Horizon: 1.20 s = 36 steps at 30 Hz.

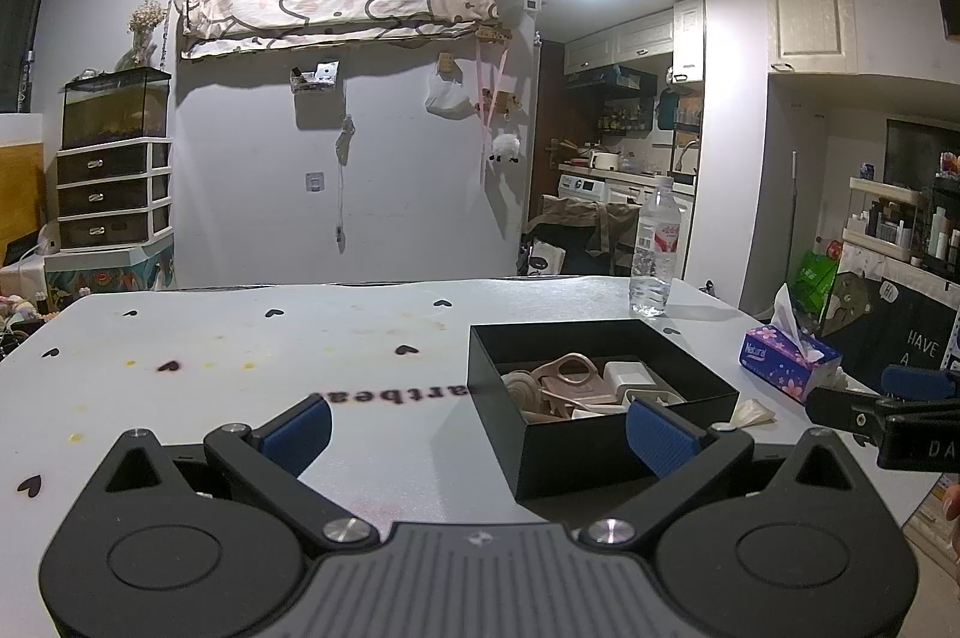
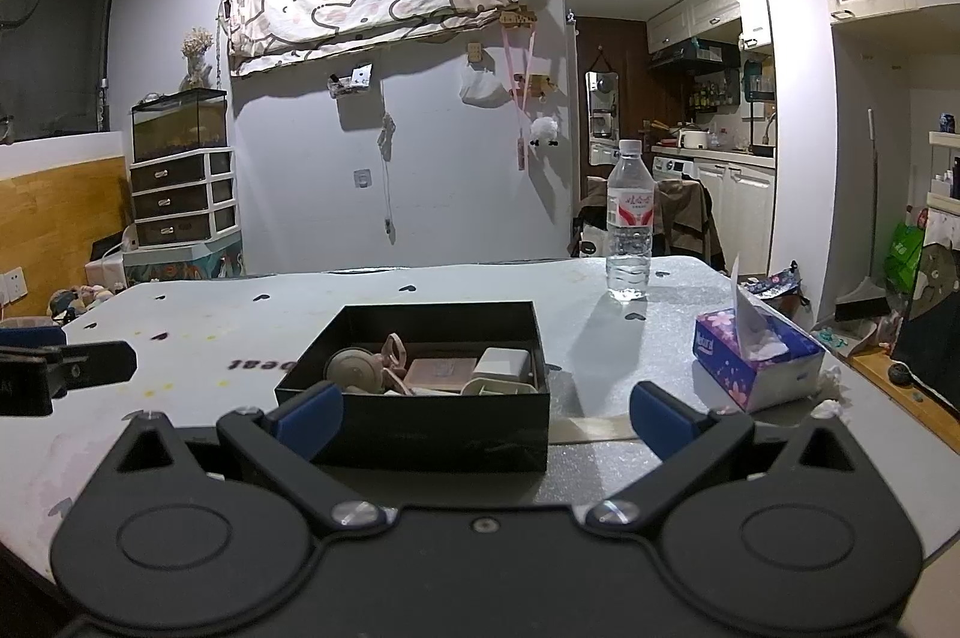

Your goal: Organize rigid objects

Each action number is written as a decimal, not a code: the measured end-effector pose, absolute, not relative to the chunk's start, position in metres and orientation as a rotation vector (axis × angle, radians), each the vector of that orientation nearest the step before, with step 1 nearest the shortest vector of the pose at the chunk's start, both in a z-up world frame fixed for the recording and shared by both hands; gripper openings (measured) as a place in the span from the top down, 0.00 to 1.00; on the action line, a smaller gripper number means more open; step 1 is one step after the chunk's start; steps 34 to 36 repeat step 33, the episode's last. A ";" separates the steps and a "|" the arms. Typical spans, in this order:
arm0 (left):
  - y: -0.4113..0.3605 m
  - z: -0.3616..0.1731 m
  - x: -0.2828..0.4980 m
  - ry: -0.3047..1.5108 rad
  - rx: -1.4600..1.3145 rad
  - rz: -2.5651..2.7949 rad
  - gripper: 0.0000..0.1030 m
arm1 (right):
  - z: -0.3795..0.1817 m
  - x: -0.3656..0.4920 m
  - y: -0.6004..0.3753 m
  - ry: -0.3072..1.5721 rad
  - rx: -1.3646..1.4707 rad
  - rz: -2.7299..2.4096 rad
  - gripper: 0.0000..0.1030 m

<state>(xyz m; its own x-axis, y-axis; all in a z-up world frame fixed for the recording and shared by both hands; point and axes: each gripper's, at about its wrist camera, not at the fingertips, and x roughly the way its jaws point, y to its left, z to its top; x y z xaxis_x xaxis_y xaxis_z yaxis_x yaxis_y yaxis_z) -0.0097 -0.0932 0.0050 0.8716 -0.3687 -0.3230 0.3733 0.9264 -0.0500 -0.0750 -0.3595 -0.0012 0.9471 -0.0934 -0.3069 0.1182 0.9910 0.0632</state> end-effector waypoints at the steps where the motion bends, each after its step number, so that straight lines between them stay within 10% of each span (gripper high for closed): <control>1: -0.093 0.005 -0.010 0.335 0.014 -0.388 0.00 | -0.001 -0.075 -0.359 0.308 0.081 -0.107 0.00; 36: -0.094 0.005 -0.010 0.337 0.016 -0.389 0.00 | 0.000 -0.075 -0.361 0.310 0.081 -0.104 0.00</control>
